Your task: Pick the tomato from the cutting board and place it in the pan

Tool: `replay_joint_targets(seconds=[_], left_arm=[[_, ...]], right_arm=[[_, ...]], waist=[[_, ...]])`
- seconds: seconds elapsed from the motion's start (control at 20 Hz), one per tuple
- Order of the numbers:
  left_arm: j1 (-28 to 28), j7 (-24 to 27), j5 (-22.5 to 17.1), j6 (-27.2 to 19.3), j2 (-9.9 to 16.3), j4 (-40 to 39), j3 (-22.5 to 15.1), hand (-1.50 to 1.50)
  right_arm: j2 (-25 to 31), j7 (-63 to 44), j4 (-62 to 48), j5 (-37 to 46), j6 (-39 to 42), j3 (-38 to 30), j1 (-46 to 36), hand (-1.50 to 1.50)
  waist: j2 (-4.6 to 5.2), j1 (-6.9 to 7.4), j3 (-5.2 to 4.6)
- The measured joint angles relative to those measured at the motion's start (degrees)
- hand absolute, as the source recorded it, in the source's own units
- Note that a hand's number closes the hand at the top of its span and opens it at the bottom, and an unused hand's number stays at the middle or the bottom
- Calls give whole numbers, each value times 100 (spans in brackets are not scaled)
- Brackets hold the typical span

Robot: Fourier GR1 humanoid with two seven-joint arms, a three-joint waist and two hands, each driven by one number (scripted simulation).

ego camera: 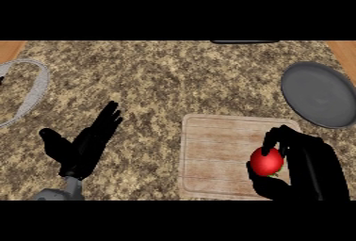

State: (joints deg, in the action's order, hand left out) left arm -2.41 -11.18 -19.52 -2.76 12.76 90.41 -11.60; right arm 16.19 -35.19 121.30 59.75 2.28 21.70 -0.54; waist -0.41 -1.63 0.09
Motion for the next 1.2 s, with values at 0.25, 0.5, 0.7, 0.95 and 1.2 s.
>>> replay_joint_targets(seconds=[0.25, 0.5, 0.7, 0.95, 1.2], left_arm=[[-48, 0, 123, -47, -124, -6, -75, 0], [-295, -121, 173, -24, -216, -119, -5, 0], [-280, -110, 235, 32, -276, -143, -30, 0], [-209, -147, 248, 80, -278, -67, 36, 0], [-289, -48, 288, 158, -377, -252, 34, 0]], right_arm=[[-163, 403, 292, -948, -508, -731, 380, 150], [-129, 1263, -563, -1817, -856, -1667, 266, 150], [134, 1921, -1626, -1888, -1098, -2264, -163, 150], [352, 2826, -3222, -1916, -1649, -2859, -878, 150], [471, 3489, -4842, -1861, -2518, -3445, -1701, 150]], waist=[[26, 79, -2], [42, 135, -4], [51, 178, -5], [60, 223, -3], [77, 260, -3]])
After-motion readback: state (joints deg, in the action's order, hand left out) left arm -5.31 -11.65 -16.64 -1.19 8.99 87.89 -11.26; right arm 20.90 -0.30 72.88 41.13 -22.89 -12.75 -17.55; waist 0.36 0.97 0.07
